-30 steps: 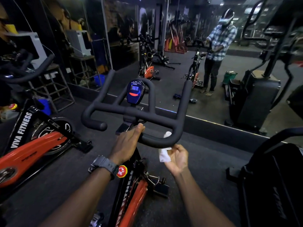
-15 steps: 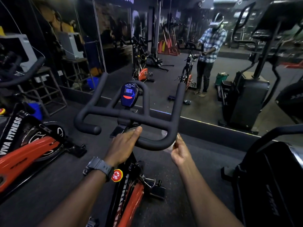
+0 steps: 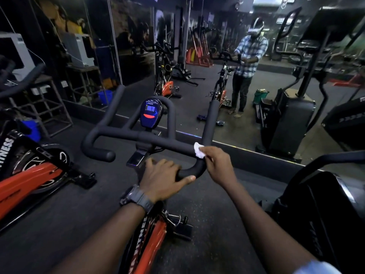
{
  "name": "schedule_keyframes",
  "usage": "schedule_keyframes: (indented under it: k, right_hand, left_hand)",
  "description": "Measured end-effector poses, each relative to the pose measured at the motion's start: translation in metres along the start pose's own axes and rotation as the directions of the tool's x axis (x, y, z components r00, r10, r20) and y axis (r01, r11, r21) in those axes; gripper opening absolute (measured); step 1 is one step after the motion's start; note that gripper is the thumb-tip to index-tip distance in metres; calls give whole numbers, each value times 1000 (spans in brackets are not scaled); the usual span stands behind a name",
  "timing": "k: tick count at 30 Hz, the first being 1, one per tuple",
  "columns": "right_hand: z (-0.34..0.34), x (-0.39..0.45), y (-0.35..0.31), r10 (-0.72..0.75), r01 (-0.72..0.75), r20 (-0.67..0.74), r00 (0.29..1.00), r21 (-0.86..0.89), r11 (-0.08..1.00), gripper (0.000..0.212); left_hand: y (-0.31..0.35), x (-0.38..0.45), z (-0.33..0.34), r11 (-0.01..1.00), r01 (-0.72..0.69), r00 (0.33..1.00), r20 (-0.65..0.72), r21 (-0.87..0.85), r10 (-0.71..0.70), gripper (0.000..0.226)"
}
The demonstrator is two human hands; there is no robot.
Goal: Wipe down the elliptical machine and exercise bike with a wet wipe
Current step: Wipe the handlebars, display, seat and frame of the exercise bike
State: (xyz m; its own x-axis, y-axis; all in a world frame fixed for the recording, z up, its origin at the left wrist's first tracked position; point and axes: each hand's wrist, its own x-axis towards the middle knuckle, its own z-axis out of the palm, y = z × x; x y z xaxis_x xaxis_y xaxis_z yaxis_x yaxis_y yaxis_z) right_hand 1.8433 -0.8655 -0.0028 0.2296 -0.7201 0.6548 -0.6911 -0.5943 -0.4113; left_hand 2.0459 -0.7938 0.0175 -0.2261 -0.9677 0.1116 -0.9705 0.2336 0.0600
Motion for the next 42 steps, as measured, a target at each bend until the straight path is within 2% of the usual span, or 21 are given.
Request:
schedule_keyframes:
  k: [3,6,8,12,14,17,18,19,21,23,26,28,31,33,35,37,38,40,42]
  right_hand:
    - [-4,20,1,66,-47,171,983,-110,993,32]
    - [-12,2,-4,-14,59,280,960,-155,986,32]
    - [-24,-5,0,-19,58,252,968,-148,987,29]
    - [-22,36,2,198,-154,179,964,-231,961,24]
    - [-12,44,-15,170,-105,243,955,-259,960,28]
    - [-14,23,-24,-24,122,413,911,-214,969,28]
    - [-21,16,-19,-46,137,403,914,-201,970,29]
    - [-25,17,-11,-9,84,348,937,-202,976,29]
    - [-27,32,2,178,-123,221,959,-238,963,25]
    - [-21,49,-1,313,-263,178,933,-255,930,23]
    - [-12,44,-17,263,-216,217,940,-217,952,38]
    - [-17,34,-14,241,-193,229,943,-214,958,31]
    - [-26,43,11,332,-296,170,928,-205,933,29]
    - [-24,61,16,333,-312,161,929,-142,939,12]
    - [-12,69,10,237,-199,263,935,-162,967,29]
    - [-9,58,1,94,-20,369,925,-199,980,30]
    - [-13,49,1,46,20,393,919,-161,987,29]
    - [-25,35,11,19,3,378,926,-57,998,24]
    - [-29,46,24,94,-87,343,934,-37,996,25]
  left_hand:
    - [30,6,4,996,-79,996,42,43,77,84]
    - [44,9,10,997,-63,998,11,54,62,83]
    - [42,10,12,998,-62,998,-3,28,62,83]
    - [40,12,10,997,-73,997,-4,-16,73,77]
    - [40,12,5,995,-76,997,2,-57,77,71]
    - [29,15,-5,986,-92,996,-1,-137,93,55]
    - [24,16,-8,982,-103,995,-1,-158,104,49]
    - [19,20,-9,978,-112,993,0,-178,114,44]
    - [10,28,-8,967,-128,991,4,-220,132,38]
    - [7,40,-4,952,-139,990,-23,-273,138,33]
    - [4,61,0,947,-158,980,-158,-279,117,24]
    - [5,70,-2,960,-154,974,-196,-233,109,23]
    - [9,73,3,973,-127,970,-230,-193,81,24]
    - [9,73,6,972,-113,963,-261,-204,57,27]
    - [8,73,8,975,-108,955,-293,-194,48,32]
    - [7,72,8,978,-87,955,-297,-192,27,35]
    - [7,72,9,977,-75,952,-306,-198,11,34]
    - [7,71,10,979,-56,947,-320,-194,-10,31]
    - [7,72,10,986,-38,949,-316,-162,-15,34]
